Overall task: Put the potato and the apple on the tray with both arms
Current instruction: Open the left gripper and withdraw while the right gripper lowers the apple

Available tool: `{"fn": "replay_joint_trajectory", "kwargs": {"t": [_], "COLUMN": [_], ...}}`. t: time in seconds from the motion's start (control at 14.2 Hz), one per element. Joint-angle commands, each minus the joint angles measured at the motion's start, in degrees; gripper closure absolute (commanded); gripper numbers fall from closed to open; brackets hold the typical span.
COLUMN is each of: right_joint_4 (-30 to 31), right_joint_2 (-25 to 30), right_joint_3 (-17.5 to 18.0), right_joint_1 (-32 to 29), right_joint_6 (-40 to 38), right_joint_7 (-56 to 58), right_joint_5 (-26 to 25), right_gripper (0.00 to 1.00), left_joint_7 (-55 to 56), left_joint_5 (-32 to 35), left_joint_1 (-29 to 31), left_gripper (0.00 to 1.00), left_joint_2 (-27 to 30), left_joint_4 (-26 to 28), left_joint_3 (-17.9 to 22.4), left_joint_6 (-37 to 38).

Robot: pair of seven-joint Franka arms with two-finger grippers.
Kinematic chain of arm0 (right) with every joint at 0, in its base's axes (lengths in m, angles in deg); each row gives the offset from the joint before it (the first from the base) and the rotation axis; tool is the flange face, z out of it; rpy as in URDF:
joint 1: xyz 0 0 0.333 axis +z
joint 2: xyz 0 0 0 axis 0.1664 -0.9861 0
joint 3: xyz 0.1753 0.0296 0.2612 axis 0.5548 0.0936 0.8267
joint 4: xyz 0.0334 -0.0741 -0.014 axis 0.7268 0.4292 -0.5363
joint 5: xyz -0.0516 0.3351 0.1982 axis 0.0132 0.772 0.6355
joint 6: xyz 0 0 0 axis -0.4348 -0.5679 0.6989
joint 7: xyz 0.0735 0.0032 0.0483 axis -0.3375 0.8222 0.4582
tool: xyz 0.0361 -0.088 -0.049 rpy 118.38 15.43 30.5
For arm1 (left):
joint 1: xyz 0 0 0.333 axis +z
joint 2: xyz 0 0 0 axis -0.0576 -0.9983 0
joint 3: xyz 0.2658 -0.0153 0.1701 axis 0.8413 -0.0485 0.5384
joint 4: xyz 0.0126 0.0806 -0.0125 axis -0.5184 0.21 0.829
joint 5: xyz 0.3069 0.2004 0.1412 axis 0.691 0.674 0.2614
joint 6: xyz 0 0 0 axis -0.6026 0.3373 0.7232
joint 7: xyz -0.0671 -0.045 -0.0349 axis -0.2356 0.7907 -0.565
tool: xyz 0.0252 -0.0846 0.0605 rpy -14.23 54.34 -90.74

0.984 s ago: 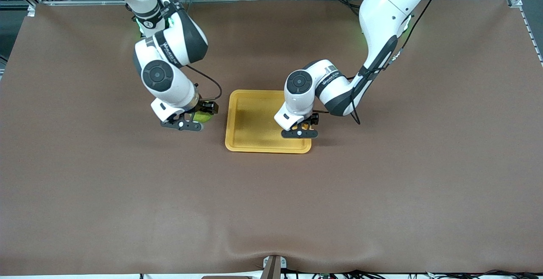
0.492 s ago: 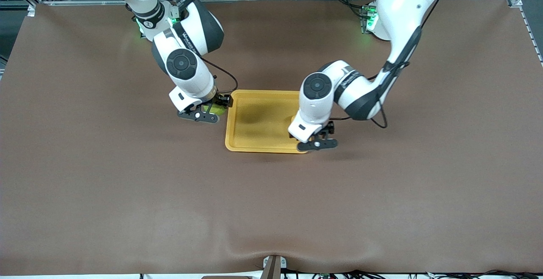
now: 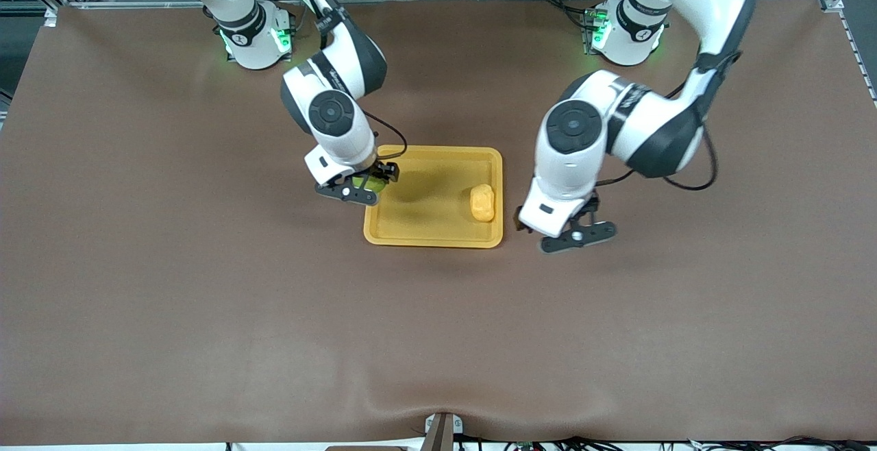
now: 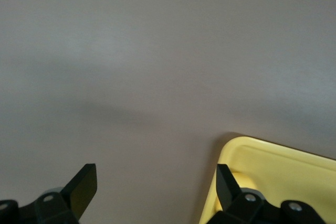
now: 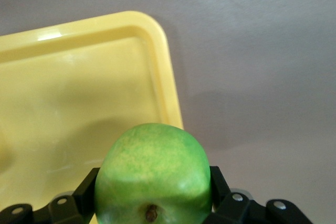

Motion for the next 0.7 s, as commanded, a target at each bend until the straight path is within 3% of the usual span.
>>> {"fn": "replay_joint_trajectory", "kwargs": {"t": [0.0, 0.35, 0.63], "right_joint_4": [-6.29, -7.44, -7.27], "right_joint_2": [-5.77, -9.03, -10.62], "right_joint_3": [-0.51, -0.42, -0.51], "right_joint_1": [1.81, 1.81, 2.25], "right_joint_6": [-0.68, 1.86, 2.92], "right_joint_7": [-3.48, -3.58, -3.49], "right_joint_5": [0.3, 0.3, 0.12], "right_gripper": [1.0, 1.0, 1.0], "left_joint_7": [-5.71, -17.49, -21.01], "left_joint_5": [-2.12, -5.11, -6.26], "left_joint_1": [3.26, 9.76, 12.41], "left_gripper": [0.0, 0.0, 0.0], "left_joint_2": [3.06, 7.02, 9.04], "left_joint_4": [0.29, 0.03, -4.36], "left_joint_3": [-0.51, -0.6, -0.42], "left_joint_6": [3.17, 7.39, 16.25]}}
